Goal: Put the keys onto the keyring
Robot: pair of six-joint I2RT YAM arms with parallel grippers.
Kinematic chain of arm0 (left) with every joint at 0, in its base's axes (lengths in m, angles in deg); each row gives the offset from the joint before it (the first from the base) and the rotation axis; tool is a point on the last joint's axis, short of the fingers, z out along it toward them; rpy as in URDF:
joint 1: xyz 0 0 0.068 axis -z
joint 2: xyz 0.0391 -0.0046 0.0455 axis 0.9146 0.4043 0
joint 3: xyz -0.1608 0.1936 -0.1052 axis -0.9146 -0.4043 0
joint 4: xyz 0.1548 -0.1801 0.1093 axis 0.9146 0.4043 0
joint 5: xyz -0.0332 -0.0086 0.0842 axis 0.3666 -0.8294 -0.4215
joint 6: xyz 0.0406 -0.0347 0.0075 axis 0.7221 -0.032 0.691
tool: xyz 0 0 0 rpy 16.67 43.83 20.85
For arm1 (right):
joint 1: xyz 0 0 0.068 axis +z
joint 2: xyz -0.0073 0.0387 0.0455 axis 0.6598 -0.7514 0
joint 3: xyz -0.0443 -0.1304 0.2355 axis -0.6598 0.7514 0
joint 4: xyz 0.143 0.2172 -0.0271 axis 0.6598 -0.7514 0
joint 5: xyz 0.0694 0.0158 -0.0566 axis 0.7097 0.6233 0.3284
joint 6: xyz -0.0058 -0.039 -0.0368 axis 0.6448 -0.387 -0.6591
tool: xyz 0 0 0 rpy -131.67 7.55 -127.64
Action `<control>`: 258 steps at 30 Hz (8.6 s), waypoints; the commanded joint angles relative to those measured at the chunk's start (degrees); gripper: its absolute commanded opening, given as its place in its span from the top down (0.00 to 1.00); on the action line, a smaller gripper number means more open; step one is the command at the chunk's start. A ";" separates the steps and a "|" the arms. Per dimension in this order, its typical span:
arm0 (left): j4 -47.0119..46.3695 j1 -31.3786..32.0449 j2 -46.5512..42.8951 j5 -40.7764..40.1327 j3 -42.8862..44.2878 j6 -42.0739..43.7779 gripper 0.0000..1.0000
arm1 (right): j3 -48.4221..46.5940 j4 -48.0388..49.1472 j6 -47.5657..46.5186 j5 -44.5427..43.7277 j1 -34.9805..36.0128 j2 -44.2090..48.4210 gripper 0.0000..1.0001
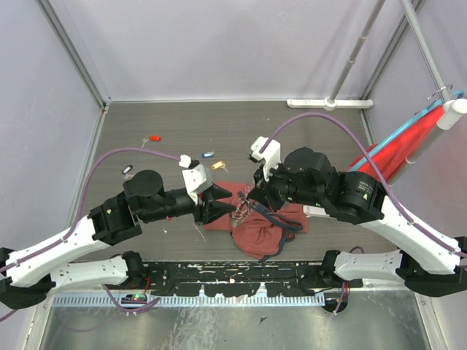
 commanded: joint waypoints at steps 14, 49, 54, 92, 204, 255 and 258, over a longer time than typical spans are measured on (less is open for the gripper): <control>-2.35 0.22 2.87 13.69 2.98 3.80 0.71 | -3.65 -5.99 -14.13 21.39 0.01 -1.35 0.99; 4.30 0.19 7.65 16.28 6.84 5.93 0.71 | -3.24 -5.29 -13.79 23.36 0.01 0.59 0.99; 4.30 0.23 8.05 16.90 7.38 5.84 0.75 | -2.86 -4.96 -13.77 23.54 0.02 -0.12 0.99; -2.51 0.21 3.57 12.49 3.23 0.74 1.00 | 0.15 5.07 -6.50 11.81 0.01 6.86 0.66; -31.94 0.18 -3.88 14.71 -7.34 -10.82 1.00 | 16.63 31.14 -4.37 26.51 0.02 16.37 0.95; -5.08 0.21 4.49 16.69 1.53 2.24 0.67 | -7.99 -9.47 -10.91 19.33 0.02 -1.71 0.99; -5.05 0.22 4.97 17.00 1.62 2.24 0.68 | -7.81 -9.08 -10.78 19.77 0.01 -1.62 0.99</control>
